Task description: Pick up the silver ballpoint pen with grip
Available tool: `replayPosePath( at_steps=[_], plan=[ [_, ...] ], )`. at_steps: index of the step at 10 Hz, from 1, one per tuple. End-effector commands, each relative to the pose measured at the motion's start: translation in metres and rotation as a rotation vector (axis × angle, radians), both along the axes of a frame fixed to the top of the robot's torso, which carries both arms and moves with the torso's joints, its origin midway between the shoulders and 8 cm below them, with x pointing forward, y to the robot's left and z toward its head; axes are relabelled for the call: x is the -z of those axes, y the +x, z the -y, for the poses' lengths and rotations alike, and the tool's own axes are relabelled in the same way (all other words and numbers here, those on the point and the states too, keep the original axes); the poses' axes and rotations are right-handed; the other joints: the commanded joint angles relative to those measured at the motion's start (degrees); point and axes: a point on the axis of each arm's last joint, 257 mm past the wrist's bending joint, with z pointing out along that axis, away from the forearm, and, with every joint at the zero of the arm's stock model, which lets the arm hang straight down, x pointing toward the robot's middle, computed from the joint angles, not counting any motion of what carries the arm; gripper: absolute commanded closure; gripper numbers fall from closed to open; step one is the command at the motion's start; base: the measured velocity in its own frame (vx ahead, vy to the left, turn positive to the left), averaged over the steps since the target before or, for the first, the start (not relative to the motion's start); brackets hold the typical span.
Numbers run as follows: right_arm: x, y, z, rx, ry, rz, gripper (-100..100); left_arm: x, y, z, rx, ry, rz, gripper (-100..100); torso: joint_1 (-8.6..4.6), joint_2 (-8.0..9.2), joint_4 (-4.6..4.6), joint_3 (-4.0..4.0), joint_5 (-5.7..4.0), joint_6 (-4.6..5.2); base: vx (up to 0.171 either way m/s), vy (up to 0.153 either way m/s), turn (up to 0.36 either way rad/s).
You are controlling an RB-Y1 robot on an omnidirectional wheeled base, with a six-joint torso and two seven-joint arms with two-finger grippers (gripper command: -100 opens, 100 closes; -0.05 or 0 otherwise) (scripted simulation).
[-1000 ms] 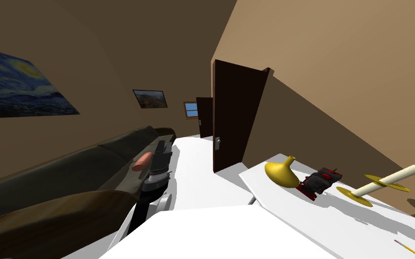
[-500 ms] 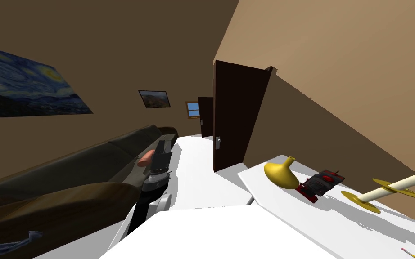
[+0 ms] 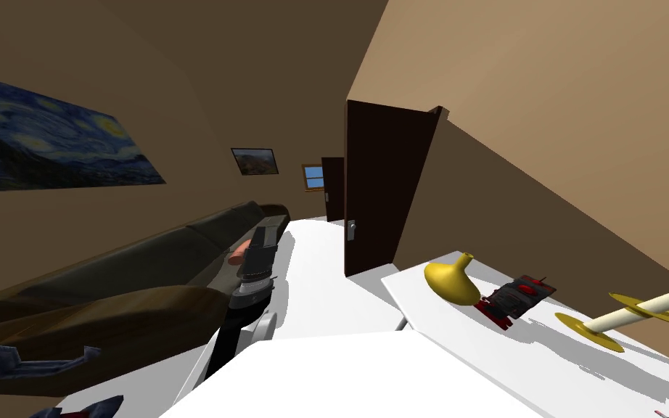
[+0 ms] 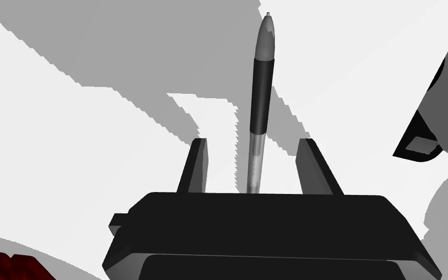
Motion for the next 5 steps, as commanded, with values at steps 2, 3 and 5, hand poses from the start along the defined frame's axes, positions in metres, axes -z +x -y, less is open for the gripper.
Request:
replayPosePath(
  at_steps=[2, 3, 5],
  plan=[
    [0.0001, -0.0004, -0.0009, 0.001, 0.002, 0.000, 100, 0.0000, 0.0000, 0.0000, 0.000, 0.000, 0.000, 0, 0.00, -0.03, 0.00, -0.01, 0.00, -0.02, 0.000, 0.000, 0.000],
    [0.0002, -0.0005, -0.0010, 0.002, 0.002, -0.001, 100, 0.0000, 0.0000, 0.0000, 0.000, 0.000, 0.000, 0, -0.01, -0.03, 0.01, -0.01, 0.00, -0.03, 0.000, 0.000, 0.000],
    [0.0002, -0.0005, -0.0014, 0.003, 0.003, 0.000, 0, 0.0000, 0.0000, 0.0000, 0.000, 0.000, 0.000, 0, -0.03, -0.03, 0.00, -0.01, -0.01, -0.04, 0.000, 0.000, 0.000]
  ],
)
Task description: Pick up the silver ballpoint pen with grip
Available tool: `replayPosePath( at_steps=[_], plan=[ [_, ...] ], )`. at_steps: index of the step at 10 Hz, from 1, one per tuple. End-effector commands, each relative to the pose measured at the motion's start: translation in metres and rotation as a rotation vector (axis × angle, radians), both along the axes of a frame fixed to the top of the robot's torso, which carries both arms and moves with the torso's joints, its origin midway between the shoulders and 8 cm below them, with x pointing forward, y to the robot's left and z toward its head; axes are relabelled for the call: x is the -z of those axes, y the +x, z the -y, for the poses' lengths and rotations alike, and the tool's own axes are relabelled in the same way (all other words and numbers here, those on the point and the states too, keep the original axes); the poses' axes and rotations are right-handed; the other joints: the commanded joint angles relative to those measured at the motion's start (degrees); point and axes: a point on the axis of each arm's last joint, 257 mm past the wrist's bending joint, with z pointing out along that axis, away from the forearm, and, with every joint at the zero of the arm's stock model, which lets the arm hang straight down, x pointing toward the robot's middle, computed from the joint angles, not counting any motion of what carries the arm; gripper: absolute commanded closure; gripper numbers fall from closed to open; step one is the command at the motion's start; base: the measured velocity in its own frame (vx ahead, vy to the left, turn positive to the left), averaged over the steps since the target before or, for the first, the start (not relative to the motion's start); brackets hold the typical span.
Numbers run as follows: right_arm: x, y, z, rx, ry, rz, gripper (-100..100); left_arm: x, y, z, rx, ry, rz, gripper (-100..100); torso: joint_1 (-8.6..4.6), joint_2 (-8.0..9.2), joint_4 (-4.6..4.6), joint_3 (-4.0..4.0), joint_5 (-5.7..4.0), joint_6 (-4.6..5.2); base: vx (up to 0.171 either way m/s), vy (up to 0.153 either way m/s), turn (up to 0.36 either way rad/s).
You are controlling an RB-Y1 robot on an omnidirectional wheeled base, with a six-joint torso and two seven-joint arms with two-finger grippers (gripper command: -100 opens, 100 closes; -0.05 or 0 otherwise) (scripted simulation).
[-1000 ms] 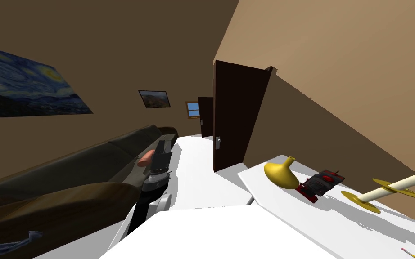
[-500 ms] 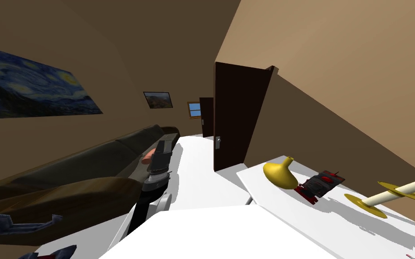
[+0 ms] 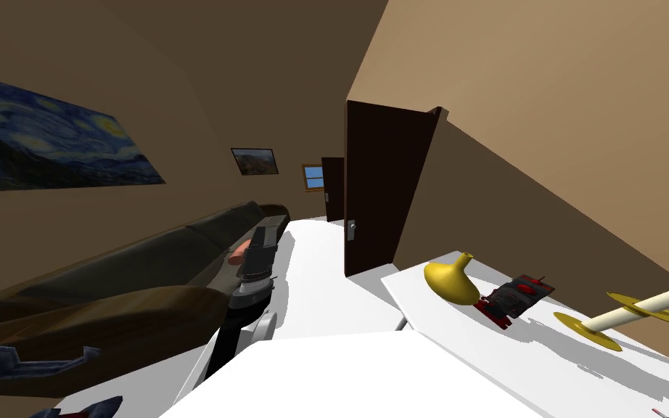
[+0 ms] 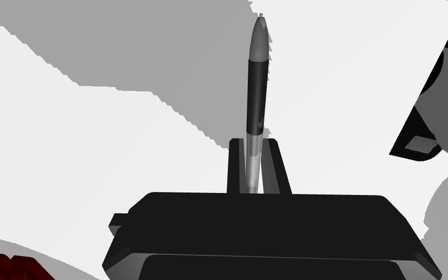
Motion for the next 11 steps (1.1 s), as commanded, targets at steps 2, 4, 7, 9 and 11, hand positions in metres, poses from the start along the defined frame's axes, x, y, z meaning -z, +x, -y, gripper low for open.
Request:
replayPosePath(
  at_steps=[2, 4, 7, 9, 11],
  plan=[
    [-0.005, 0.001, 0.017, -0.024, -0.003, 0.001, 100, 0.000, 0.000, 0.000, 0.000, 0.000, 0.000, 0, 0.10, -0.06, -0.01, -0.03, 0.01, 0.06, 0.042, 0.059, -0.133],
    [-0.010, 0.002, 0.029, -0.042, -0.003, 0.001, 100, 0.000, 0.000, 0.000, 0.000, 0.000, 0.000, 0, 0.26, -0.16, -0.02, -0.08, 0.05, 0.04, 0.052, 0.067, -0.093],
    [-0.017, 0.004, 0.047, -0.068, -0.002, 0.000, 100, 0.000, 0.000, 0.000, 0.000, 0.000, 0.000, 0, 0.19, -0.18, -0.02, -0.10, 0.06, 0.04, 0.049, 0.054, -0.089],
    [-0.023, 0.005, 0.059, -0.086, -0.001, -0.001, 100, 0.000, 0.000, 0.000, 0.000, 0.000, 0.000, 0, 0.25, -0.14, -0.02, -0.08, 0.06, 0.06, 0.038, 0.068, -0.093],
    [-0.020, 0.004, 0.056, -0.081, -0.001, 0.000, 0, 0.000, 0.000, 0.000, 0.000, 0.000, 0.000, 0, 0.14, -0.06, 0.00, -0.03, 0.04, 0.05, 0.008, 0.016, -0.011]
  ],
)
